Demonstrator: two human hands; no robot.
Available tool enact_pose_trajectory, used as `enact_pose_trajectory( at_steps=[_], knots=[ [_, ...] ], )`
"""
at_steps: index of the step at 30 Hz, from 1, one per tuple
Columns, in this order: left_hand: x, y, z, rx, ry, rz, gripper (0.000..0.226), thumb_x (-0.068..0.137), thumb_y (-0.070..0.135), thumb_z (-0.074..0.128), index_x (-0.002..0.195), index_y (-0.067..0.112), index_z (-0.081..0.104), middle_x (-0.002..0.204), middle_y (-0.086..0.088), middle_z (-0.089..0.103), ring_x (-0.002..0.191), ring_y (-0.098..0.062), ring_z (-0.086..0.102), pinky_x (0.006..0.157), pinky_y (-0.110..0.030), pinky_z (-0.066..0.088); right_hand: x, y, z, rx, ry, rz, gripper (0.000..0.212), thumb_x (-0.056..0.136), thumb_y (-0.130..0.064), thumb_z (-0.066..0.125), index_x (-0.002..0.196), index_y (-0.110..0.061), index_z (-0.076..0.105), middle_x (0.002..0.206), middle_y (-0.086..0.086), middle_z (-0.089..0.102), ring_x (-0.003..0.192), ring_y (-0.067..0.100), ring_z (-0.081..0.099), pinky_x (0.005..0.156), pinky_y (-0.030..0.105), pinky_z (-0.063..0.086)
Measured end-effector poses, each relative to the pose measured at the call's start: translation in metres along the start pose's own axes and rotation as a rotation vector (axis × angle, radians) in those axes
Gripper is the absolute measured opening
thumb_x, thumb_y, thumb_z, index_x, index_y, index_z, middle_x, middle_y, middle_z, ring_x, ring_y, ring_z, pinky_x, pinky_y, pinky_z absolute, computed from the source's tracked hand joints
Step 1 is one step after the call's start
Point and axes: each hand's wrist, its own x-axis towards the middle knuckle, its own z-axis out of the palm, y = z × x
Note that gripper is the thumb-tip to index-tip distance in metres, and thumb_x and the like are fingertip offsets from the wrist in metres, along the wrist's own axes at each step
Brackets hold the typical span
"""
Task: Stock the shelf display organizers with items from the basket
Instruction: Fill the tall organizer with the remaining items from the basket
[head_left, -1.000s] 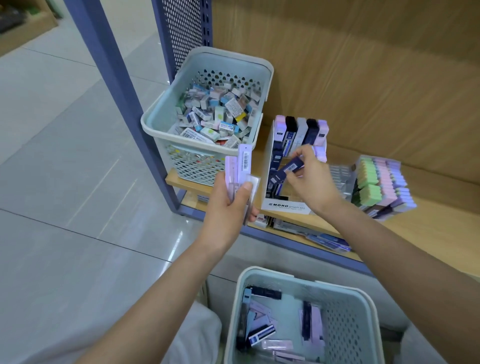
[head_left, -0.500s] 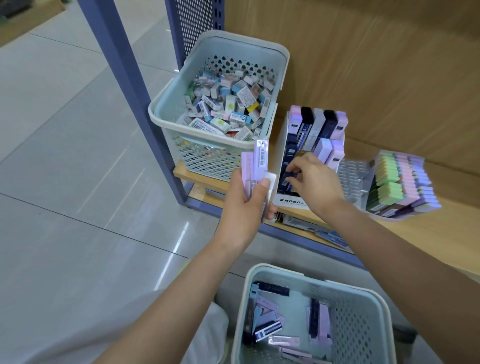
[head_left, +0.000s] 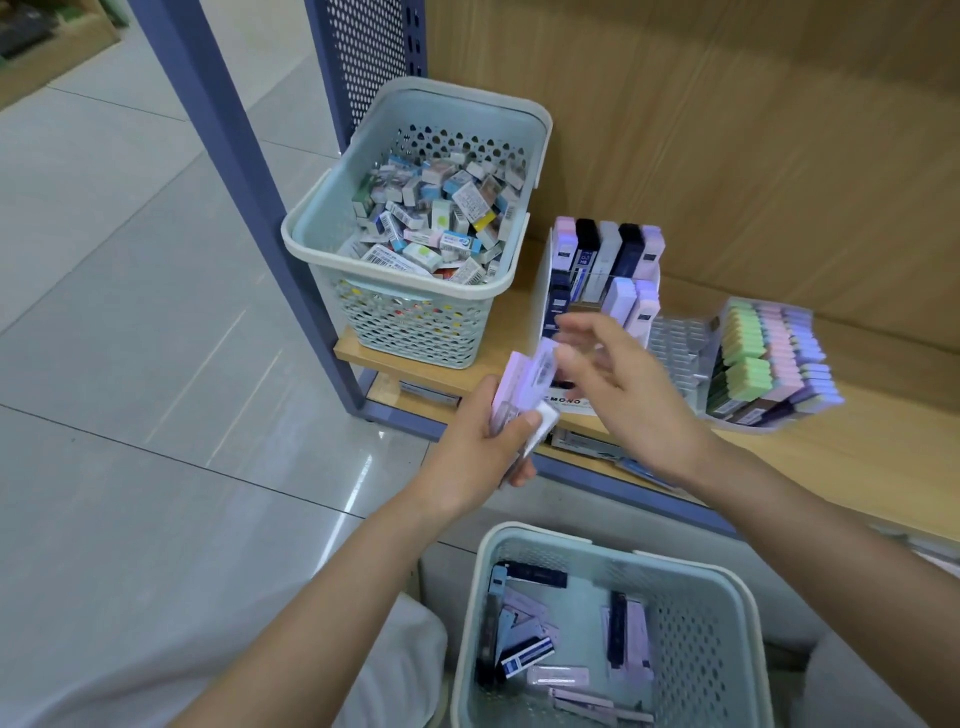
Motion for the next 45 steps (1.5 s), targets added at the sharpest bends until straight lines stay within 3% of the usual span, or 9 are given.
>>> enact_pose_trajectory(
  at_steps=[4, 9, 13, 18, 24, 28, 33, 38, 45],
  knots=[
    [-0.008, 0.000, 0.007, 0.059, -0.090, -0.040, 0.019, 0.097, 0.015, 0.047, 0.116, 0.012, 0.045, 0.070, -0.007, 0.052, 0.043, -0.005, 0.051, 0.043, -0.016, 0.039, -0.011, -0.001, -0.011, 0.035, -0.065, 0.055, 0.016, 0.084, -0.014, 0.069, 0.098, -0.018, 0.063, 0.095, 0.002, 0.068, 0.078, 0.016, 0.067, 0.075, 0.039, 0.057],
    [-0.010, 0.002, 0.013, 0.025, 0.091, -0.067, 0.022, 0.098, 0.015, 0.045, 0.118, 0.006, 0.046, 0.075, -0.010, 0.055, 0.040, -0.003, 0.049, 0.041, -0.014, 0.039, -0.029, -0.002, -0.022, 0.149, 0.152, 0.028, 0.014, 0.085, -0.011, 0.067, 0.083, -0.023, 0.059, 0.083, -0.006, 0.068, 0.074, 0.010, 0.066, 0.068, 0.027, 0.056],
    [-0.010, 0.009, 0.019, -0.122, 0.171, -0.070, 0.025, 0.098, 0.022, 0.046, 0.115, 0.003, 0.050, 0.093, -0.009, 0.067, 0.048, -0.006, 0.052, 0.047, -0.018, 0.045, -0.055, -0.004, -0.023, 0.102, 0.162, -0.132, 0.014, 0.084, -0.007, 0.067, 0.084, -0.018, 0.058, 0.093, -0.001, 0.065, 0.088, 0.007, 0.063, 0.071, 0.024, 0.055],
    [-0.017, 0.028, 0.031, -0.293, 0.143, -0.039, 0.015, 0.096, 0.027, 0.049, 0.092, 0.014, 0.056, 0.068, 0.002, 0.060, 0.049, -0.007, 0.050, 0.048, -0.018, 0.044, -0.080, 0.001, -0.023, -0.114, 0.140, -0.423, 0.015, 0.079, -0.003, 0.072, 0.089, -0.005, 0.061, 0.101, 0.000, 0.057, 0.093, 0.005, 0.058, 0.074, 0.021, 0.053],
    [-0.027, 0.042, 0.042, -0.329, 0.124, -0.042, 0.006, 0.086, 0.008, 0.065, 0.089, 0.009, 0.060, 0.054, 0.000, 0.051, 0.047, -0.011, 0.044, 0.046, -0.018, 0.040, -0.097, 0.003, -0.029, -0.356, 0.098, -0.560, 0.012, 0.088, -0.025, 0.053, 0.099, -0.022, 0.054, 0.114, -0.007, 0.047, 0.093, 0.008, 0.056, 0.074, 0.029, 0.048],
    [-0.029, 0.051, 0.045, -0.124, 0.182, 0.052, 0.014, 0.084, 0.006, 0.067, 0.095, 0.007, 0.058, 0.058, 0.002, 0.056, 0.044, -0.007, 0.047, 0.045, -0.020, 0.042, -0.107, -0.009, -0.037, -0.151, -0.018, -0.425, 0.027, 0.088, -0.030, 0.061, 0.114, -0.030, 0.052, 0.118, -0.015, 0.044, 0.105, 0.002, 0.054, 0.087, 0.017, 0.048],
    [-0.031, 0.070, 0.047, 0.200, 0.038, 0.183, 0.025, 0.082, 0.010, 0.070, 0.096, 0.019, 0.052, 0.074, 0.002, 0.057, 0.046, -0.002, 0.051, 0.047, -0.019, 0.045, -0.097, -0.029, -0.057, 0.076, 0.121, -0.169, 0.049, 0.084, -0.019, 0.067, 0.119, -0.039, 0.038, 0.118, -0.015, 0.049, 0.090, -0.001, 0.061, 0.075, 0.013, 0.050],
    [-0.024, 0.078, 0.044, 0.333, -0.003, 0.208, 0.029, 0.081, 0.024, 0.072, 0.099, 0.023, 0.049, 0.078, 0.007, 0.055, 0.052, -0.003, 0.053, 0.051, -0.021, 0.046, -0.078, -0.036, -0.071, 0.158, 0.066, -0.087, 0.022, 0.077, -0.011, 0.074, 0.083, -0.029, 0.063, 0.074, -0.008, 0.068, 0.070, 0.009, 0.065, 0.069, 0.023, 0.056],
    [-0.003, 0.086, 0.025, 0.179, 0.149, 0.170, 0.015, 0.095, 0.019, 0.052, 0.106, 0.024, 0.043, 0.075, 0.005, 0.051, 0.056, -0.004, 0.048, 0.042, -0.008, 0.036, -0.021, -0.015, -0.090, -0.115, 0.331, -0.115, 0.006, 0.087, -0.012, 0.063, 0.088, -0.015, 0.058, 0.081, -0.009, 0.065, 0.070, -0.007, 0.059, 0.061, 0.004, 0.039]
  ],
)
